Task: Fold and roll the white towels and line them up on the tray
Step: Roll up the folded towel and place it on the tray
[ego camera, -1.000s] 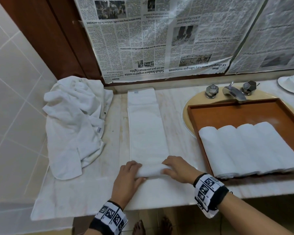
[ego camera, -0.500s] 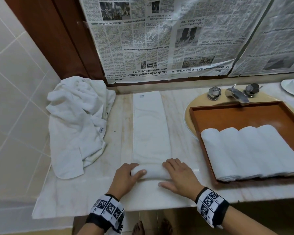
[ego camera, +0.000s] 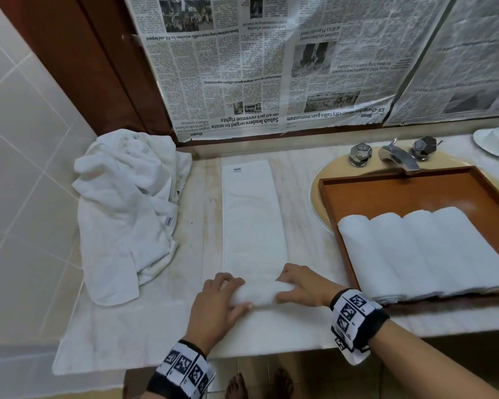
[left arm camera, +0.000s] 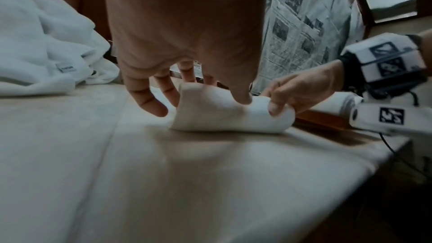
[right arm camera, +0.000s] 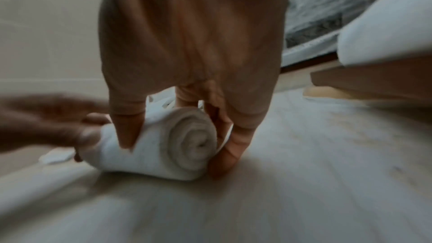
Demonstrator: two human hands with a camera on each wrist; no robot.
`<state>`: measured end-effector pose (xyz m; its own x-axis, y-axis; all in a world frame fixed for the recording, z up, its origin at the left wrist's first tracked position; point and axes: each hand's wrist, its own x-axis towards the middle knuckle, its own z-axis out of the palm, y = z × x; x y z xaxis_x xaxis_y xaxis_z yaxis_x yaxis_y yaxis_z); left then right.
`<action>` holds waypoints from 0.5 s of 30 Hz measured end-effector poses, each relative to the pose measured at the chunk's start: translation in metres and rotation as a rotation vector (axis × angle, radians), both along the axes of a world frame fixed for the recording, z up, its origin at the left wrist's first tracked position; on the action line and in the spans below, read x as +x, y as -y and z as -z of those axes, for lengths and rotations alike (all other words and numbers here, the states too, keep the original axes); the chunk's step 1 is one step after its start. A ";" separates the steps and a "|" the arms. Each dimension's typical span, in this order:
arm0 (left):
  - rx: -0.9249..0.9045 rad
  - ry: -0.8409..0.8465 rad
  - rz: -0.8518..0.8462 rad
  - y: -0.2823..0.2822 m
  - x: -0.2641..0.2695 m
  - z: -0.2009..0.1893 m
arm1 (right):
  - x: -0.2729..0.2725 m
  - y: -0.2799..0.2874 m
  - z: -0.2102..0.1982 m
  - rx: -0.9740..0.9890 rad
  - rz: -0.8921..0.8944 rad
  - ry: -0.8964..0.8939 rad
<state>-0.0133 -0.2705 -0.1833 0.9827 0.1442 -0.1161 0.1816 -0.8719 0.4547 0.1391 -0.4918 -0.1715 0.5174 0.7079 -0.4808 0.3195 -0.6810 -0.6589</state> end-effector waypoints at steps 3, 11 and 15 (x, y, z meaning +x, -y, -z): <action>-0.181 -0.055 -0.053 -0.008 0.007 0.001 | -0.002 0.007 0.002 0.081 0.038 0.075; -0.417 -0.150 -0.243 -0.022 0.037 -0.002 | -0.026 -0.012 0.012 0.128 0.049 0.939; -0.389 -0.177 -0.299 -0.020 0.049 -0.006 | -0.038 -0.015 0.018 0.209 -0.044 0.984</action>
<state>0.0356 -0.2503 -0.1771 0.8658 0.3287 -0.3773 0.5001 -0.5428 0.6747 0.1013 -0.4766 -0.1898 0.5891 0.7570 0.2827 0.8080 -0.5564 -0.1938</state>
